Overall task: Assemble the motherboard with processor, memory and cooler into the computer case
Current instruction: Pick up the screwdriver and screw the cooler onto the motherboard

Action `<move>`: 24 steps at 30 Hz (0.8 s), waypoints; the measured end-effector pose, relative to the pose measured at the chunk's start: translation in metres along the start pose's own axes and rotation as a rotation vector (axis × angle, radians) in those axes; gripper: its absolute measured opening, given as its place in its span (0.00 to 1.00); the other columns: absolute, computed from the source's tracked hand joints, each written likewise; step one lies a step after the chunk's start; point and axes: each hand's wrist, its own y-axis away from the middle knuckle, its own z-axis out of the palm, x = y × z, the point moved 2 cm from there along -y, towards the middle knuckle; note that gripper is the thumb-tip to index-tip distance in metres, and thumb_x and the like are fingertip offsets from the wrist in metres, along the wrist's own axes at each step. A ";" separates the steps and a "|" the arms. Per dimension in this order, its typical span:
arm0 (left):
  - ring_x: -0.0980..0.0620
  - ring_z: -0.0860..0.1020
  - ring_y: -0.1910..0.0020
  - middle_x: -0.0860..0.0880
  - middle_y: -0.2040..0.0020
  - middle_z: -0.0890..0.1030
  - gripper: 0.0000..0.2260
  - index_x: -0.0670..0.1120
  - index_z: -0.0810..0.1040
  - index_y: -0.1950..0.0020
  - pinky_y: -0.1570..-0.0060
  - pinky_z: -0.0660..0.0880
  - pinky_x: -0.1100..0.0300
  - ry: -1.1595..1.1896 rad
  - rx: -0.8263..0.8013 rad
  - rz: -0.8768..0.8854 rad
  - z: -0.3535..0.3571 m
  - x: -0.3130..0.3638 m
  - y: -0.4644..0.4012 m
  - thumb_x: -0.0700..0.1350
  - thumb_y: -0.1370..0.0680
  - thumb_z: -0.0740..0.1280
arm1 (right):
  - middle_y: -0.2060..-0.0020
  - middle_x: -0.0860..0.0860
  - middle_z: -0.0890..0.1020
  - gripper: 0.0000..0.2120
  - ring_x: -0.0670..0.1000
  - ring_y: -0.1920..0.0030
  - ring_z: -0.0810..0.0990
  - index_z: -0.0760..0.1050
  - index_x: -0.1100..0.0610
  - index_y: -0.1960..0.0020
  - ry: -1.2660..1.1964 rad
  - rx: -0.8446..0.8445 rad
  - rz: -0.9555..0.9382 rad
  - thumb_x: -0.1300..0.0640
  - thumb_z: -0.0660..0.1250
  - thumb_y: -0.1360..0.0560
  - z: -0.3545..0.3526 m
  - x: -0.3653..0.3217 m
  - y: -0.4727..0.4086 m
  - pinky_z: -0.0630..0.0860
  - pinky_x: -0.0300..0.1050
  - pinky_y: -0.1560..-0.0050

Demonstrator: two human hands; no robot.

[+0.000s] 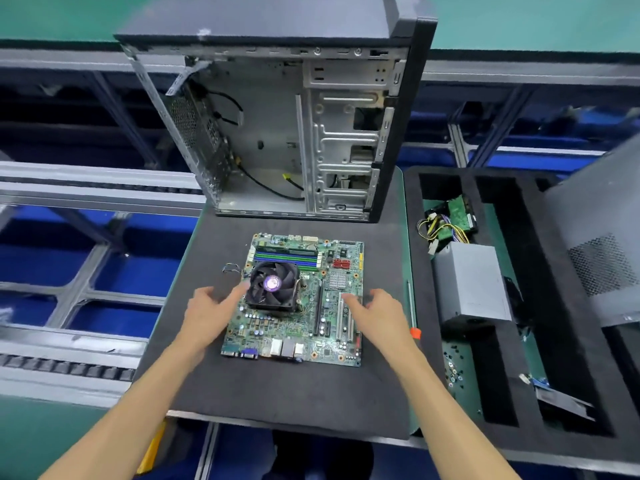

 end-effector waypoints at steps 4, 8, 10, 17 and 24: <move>0.53 0.77 0.42 0.51 0.40 0.80 0.43 0.44 0.77 0.34 0.38 0.71 0.54 -0.006 -0.215 -0.032 0.002 0.001 -0.011 0.72 0.39 0.74 | 0.70 0.50 0.68 0.28 0.51 0.69 0.68 0.62 0.55 0.66 -0.023 0.001 0.083 0.35 0.67 0.24 0.002 -0.012 -0.010 0.62 0.46 0.70; 0.49 0.76 0.39 0.49 0.40 0.79 0.51 0.41 0.73 0.29 0.34 0.73 0.48 -0.011 -0.294 -0.057 0.003 0.008 -0.021 0.69 0.43 0.78 | 0.71 0.48 0.65 0.30 0.49 0.72 0.64 0.59 0.54 0.67 -0.070 0.006 0.145 0.33 0.69 0.27 0.004 -0.017 -0.013 0.58 0.46 0.72; 0.50 0.77 0.42 0.50 0.42 0.79 0.51 0.41 0.75 0.32 0.37 0.75 0.48 0.017 -0.313 -0.077 0.004 0.011 -0.025 0.70 0.46 0.79 | 0.72 0.48 0.65 0.30 0.49 0.72 0.64 0.59 0.54 0.67 -0.099 0.012 0.159 0.32 0.69 0.28 0.004 -0.018 -0.013 0.58 0.46 0.72; 0.49 0.81 0.46 0.47 0.49 0.85 0.47 0.43 0.80 0.43 0.48 0.77 0.50 0.175 -0.366 -0.154 0.001 0.016 -0.035 0.81 0.44 0.67 | 0.72 0.48 0.66 0.23 0.54 0.65 0.68 0.60 0.52 0.67 -0.155 0.097 0.165 0.43 0.62 0.19 0.011 -0.012 -0.015 0.66 0.48 0.62; 0.45 0.75 0.57 0.41 0.53 0.78 0.27 0.40 0.76 0.53 0.57 0.71 0.52 0.402 -0.310 -0.295 0.007 0.009 -0.049 0.64 0.19 0.56 | 0.38 0.63 0.76 0.16 0.63 0.35 0.72 0.74 0.62 0.37 -0.213 0.210 0.248 0.52 0.57 0.16 0.027 -0.019 -0.008 0.68 0.52 0.35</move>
